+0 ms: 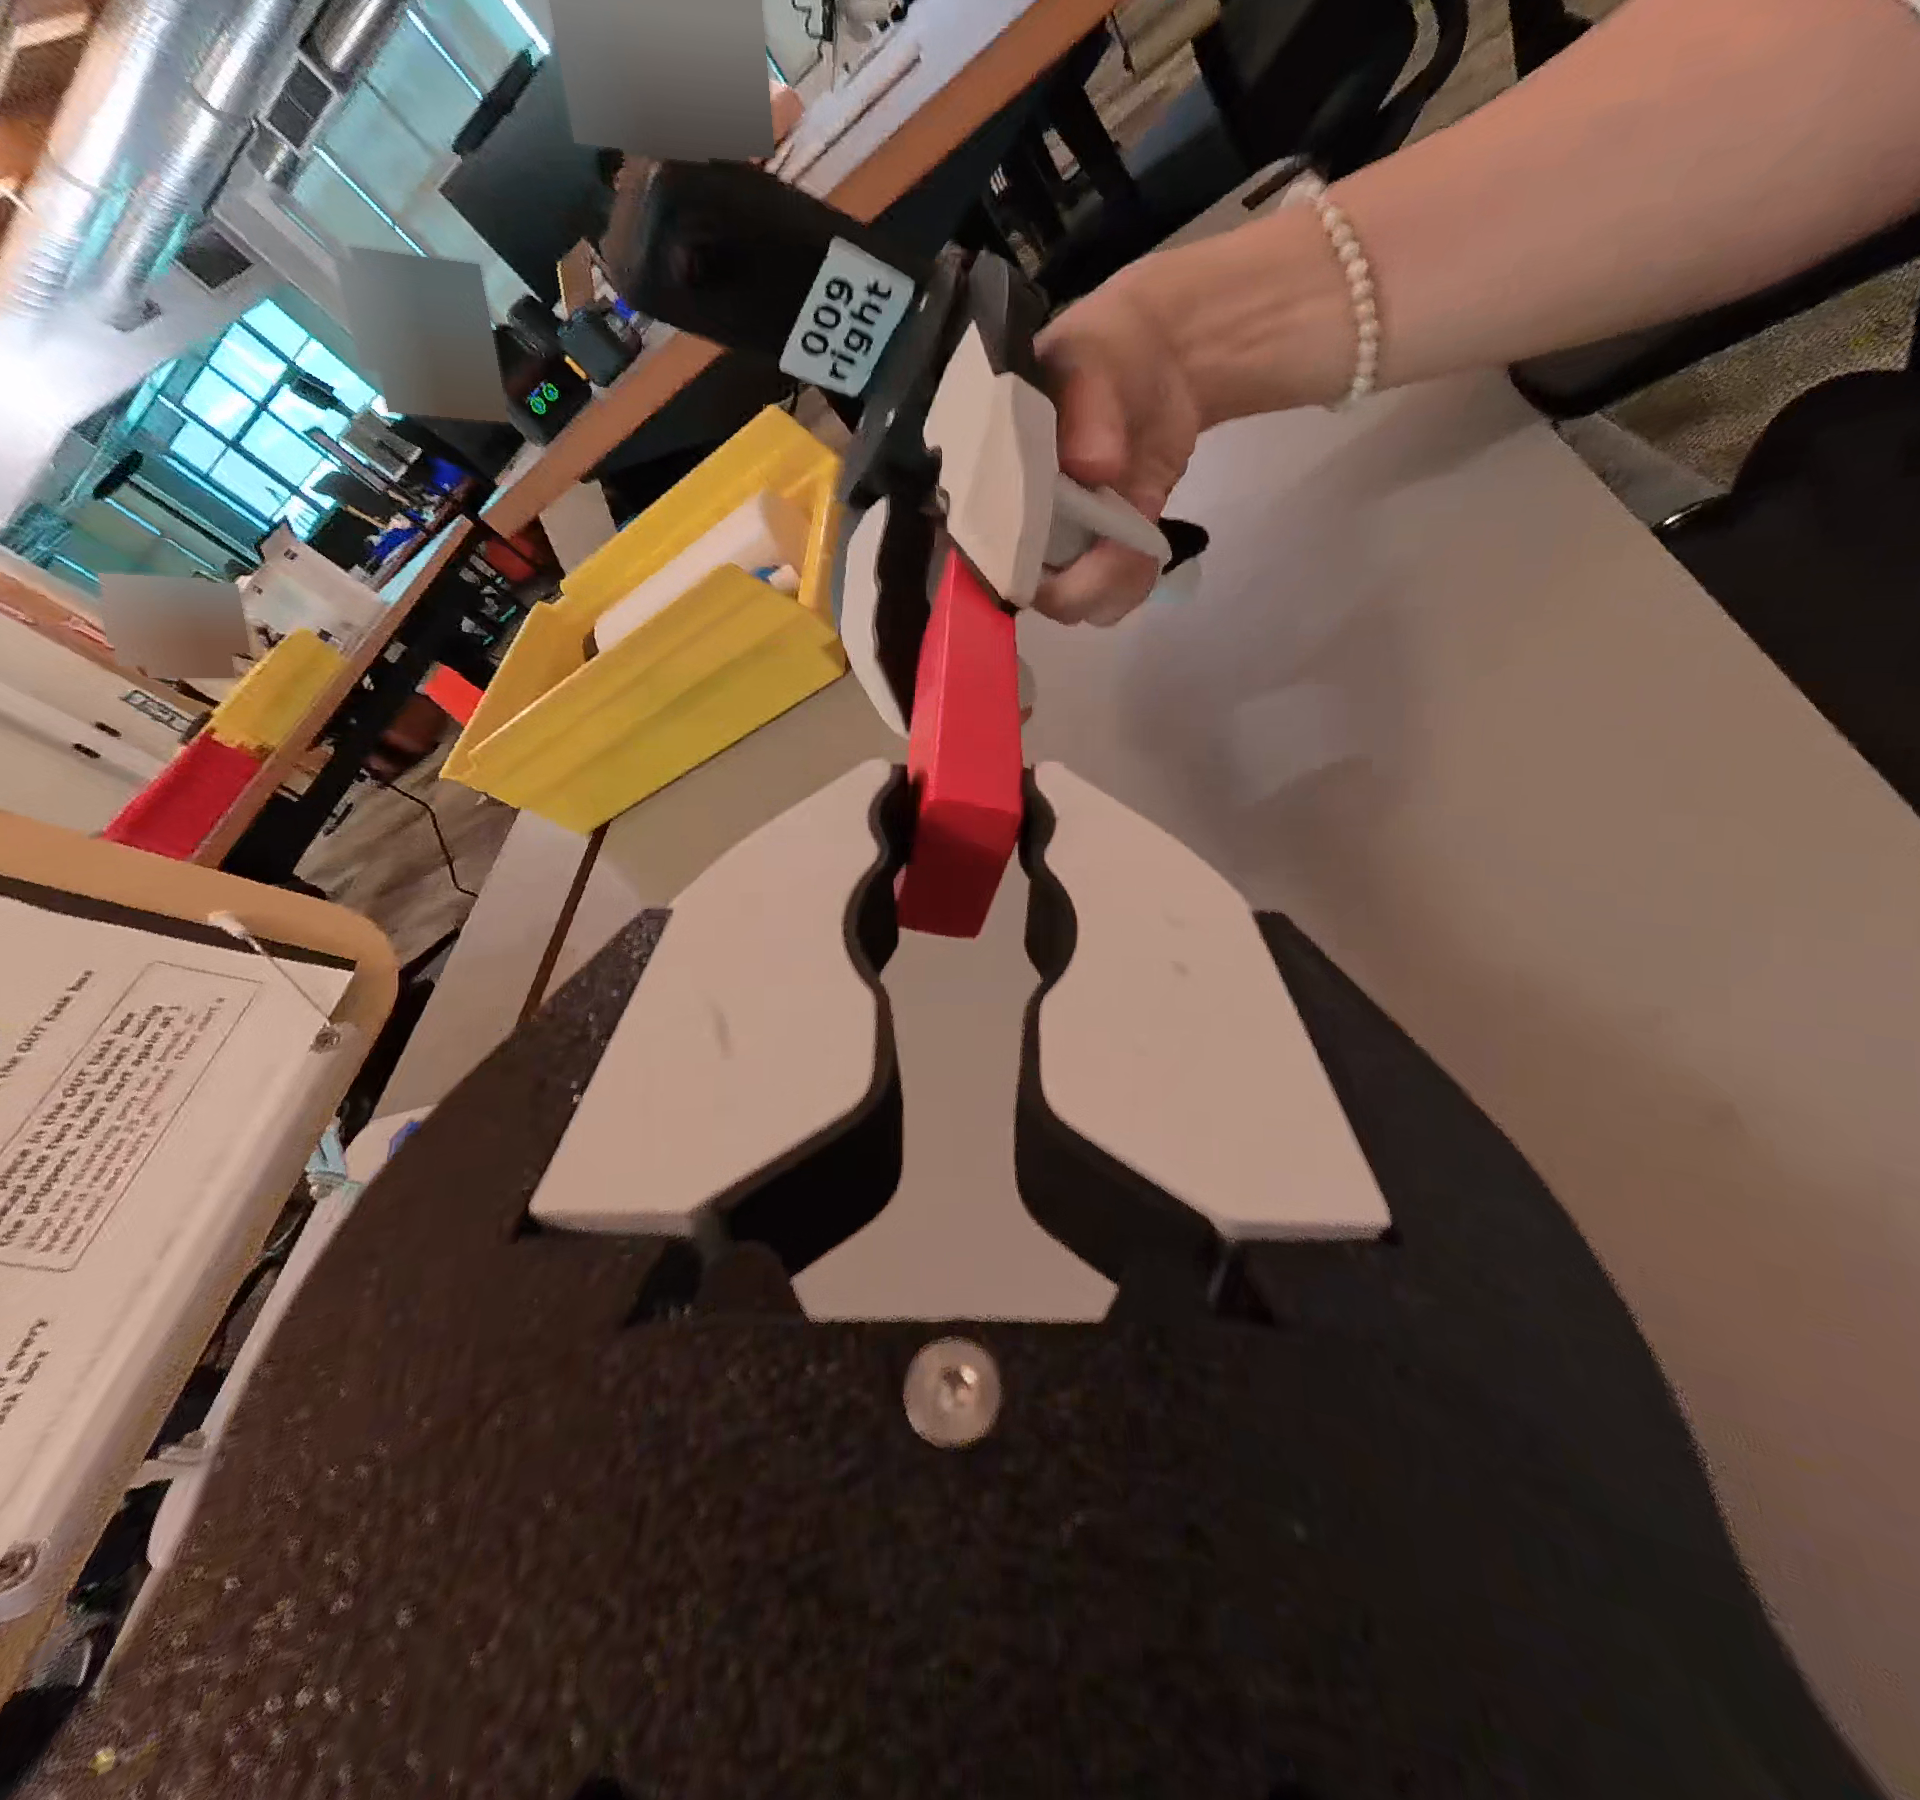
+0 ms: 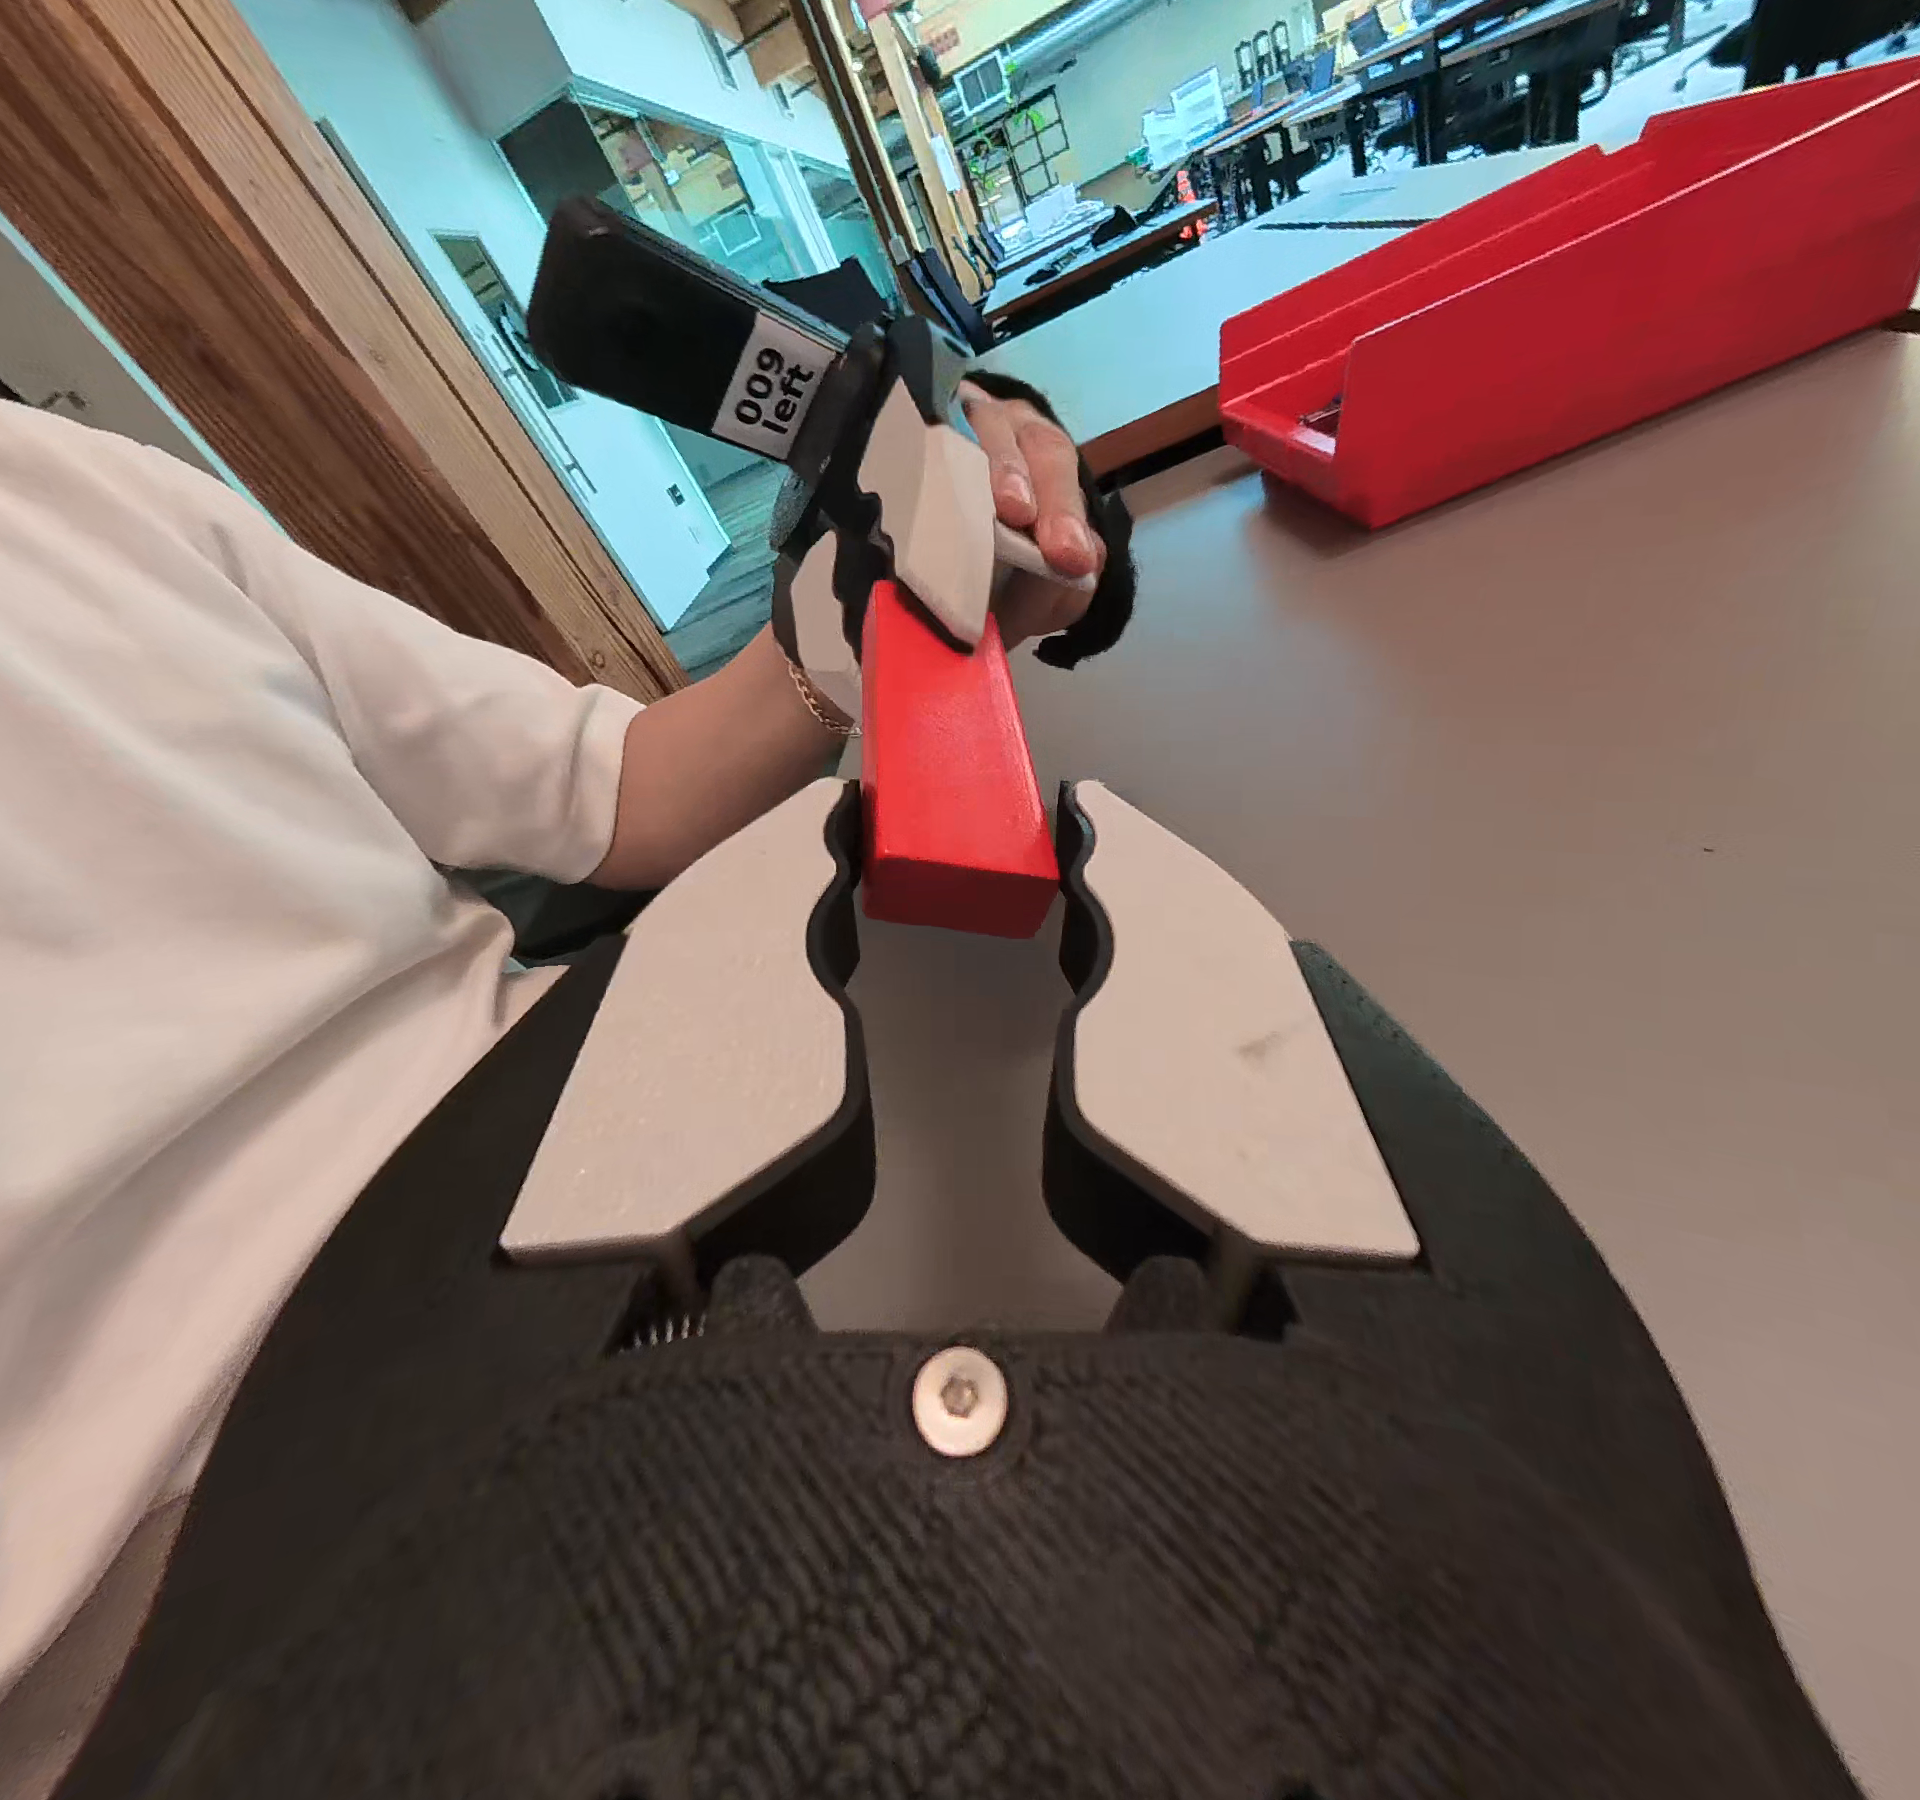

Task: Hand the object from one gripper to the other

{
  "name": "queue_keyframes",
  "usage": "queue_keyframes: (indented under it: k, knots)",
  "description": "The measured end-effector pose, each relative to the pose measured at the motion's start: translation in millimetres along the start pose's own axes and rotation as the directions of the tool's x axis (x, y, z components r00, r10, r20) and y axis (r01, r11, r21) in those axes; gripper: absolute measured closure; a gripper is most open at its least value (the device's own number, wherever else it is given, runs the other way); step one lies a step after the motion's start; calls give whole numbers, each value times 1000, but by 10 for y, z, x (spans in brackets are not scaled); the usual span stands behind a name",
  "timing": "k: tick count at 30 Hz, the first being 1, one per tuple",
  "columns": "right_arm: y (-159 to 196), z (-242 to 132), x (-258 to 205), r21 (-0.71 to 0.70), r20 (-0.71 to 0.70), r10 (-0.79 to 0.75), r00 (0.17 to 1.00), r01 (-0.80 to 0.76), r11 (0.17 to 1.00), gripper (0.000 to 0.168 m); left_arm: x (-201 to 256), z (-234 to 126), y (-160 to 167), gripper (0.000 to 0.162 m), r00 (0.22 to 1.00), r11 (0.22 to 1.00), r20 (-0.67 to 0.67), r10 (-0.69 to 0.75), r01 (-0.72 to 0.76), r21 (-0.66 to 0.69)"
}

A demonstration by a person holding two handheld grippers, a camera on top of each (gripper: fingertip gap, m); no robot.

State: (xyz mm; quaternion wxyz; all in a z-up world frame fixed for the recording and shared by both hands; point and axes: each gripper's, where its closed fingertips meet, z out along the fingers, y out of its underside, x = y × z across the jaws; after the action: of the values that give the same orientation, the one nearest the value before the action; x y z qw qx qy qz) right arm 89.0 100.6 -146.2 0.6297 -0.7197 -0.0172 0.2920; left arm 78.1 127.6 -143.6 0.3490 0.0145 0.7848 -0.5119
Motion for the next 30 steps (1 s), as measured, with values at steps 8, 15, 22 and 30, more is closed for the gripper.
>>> queue_keyframes:
  k: [8, 15, 22, 30]
  knots:
    - [-377, -181, 42, 217, -178, -225, 958, 261, 941, 113, -326, -43, -188, 146, 886, 835, -26, -462, 445, 324]
    - [-494, -57, 2, 284, -220, -265, 939, 321, 904, 148, -411, 63, -294, 146, 725, 550, -191, -662, 642, 533]
    - [-411, 1, 29, 149, -225, -263, 938, 300, 942, 152, -305, 113, -128, 136, 760, 642, -166, -628, 627, 441]
    - [24, 72, 293, -340, -352, -454, 819, 340, 877, 152, -217, 97, -77, 129, 926, 927, 53, -373, 368, 75]
